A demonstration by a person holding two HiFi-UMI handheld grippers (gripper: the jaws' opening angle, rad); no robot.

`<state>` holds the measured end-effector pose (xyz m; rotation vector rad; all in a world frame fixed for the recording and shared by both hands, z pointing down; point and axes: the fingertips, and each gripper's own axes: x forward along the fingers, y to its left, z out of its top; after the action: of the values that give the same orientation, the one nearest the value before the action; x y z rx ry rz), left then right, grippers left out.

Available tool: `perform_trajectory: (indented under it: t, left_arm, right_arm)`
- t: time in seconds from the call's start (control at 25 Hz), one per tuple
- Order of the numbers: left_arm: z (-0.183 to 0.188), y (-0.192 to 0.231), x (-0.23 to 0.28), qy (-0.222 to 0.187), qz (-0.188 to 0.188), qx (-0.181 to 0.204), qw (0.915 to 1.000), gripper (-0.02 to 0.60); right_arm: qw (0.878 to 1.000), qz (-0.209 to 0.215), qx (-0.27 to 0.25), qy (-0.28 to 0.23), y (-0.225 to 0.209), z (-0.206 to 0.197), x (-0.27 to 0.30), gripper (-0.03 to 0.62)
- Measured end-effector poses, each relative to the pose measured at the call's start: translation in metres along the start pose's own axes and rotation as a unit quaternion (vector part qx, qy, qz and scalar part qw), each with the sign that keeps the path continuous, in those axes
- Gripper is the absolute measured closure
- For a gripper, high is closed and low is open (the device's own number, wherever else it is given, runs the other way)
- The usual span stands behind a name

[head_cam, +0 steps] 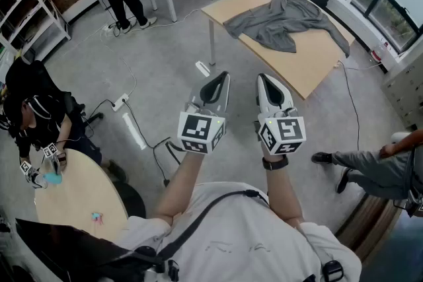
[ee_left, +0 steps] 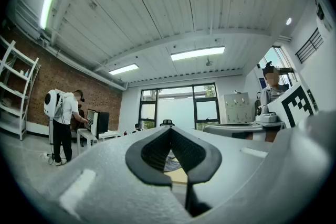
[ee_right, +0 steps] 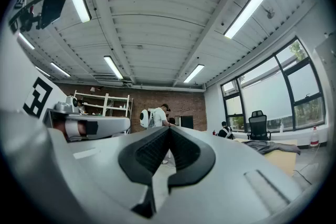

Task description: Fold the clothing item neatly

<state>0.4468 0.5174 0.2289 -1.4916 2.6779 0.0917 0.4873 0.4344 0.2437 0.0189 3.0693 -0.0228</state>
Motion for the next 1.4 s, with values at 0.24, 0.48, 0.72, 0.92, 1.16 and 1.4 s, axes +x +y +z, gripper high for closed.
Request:
perform_trajectory:
  t: [0.24, 0.48, 0.72, 0.92, 1.16, 1.4]
  left_arm:
    - [-0.011, 0.003, 0.006, 0.011, 0.026, -0.008, 0.9996, 0.581]
    - [-0.017, 0.017, 0.007, 0.013, 0.066, -0.009, 0.9977, 0.581]
    - [-0.023, 0.04, 0.008, 0.034, 0.105, -0.003, 0.9939, 0.581]
    - [-0.04, 0.072, 0.022, 0.049, 0.102, -0.005, 0.9936, 0.581]
    - [-0.051, 0.142, 0.077, 0.043, 0.055, -0.009, 0.9975, 0.581]
    - [-0.059, 0.195, 0.143, 0.043, -0.021, -0.03, 0.9984, 0.581]
  right_arm:
    - [0.999, -0.017, -0.008, 0.044, -0.014, -0.018, 0.004, 0.597]
    - [0.999, 0.011, 0.006, 0.04, -0.016, -0.022, 0.011, 0.597]
    - [0.997, 0.055, 0.028, 0.04, -0.008, -0.029, 0.035, 0.595]
    - [0.995, 0.069, 0.051, 0.048, 0.001, -0.049, 0.079, 0.594]
    - [0.996, 0.026, 0.066, 0.045, -0.005, -0.069, 0.158, 0.594]
    - [0.996, -0.043, 0.063, 0.055, -0.021, -0.081, 0.22, 0.594]
